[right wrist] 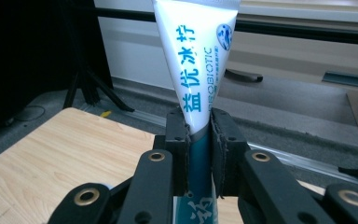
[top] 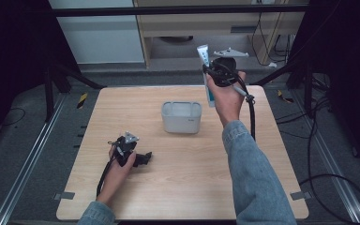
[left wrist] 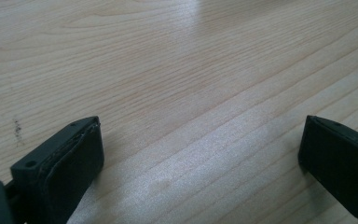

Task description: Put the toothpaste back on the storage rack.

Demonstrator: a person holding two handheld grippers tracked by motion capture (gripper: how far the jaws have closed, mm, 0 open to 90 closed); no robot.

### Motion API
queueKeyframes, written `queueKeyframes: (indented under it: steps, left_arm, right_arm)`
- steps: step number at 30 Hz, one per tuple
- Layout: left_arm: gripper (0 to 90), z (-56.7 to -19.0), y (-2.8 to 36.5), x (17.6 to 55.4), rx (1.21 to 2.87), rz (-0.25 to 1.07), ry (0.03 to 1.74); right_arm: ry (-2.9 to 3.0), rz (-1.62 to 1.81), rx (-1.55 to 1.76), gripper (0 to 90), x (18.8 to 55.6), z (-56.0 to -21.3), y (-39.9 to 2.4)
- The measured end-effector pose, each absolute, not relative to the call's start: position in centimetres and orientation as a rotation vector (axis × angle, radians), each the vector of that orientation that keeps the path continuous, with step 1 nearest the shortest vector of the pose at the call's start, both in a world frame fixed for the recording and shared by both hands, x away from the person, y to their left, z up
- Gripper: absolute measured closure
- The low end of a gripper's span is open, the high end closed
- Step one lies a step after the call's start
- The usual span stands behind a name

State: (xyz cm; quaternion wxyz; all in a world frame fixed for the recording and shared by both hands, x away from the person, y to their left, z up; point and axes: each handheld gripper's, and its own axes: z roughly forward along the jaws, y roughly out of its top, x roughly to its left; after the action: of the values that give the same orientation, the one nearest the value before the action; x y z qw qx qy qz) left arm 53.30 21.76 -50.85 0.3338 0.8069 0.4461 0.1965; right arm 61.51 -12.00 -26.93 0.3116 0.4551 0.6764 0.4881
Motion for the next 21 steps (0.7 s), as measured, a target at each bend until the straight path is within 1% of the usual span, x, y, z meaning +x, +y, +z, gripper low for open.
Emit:
queueKeyframes:
  steps: [21]
  left_arm:
    - [0.0,-50.84,21.78,53.29,2.107,0.512,1.163]
  right_arm:
    - [1.756,1.329,1.210,78.8,62.31,-26.83,-11.20]
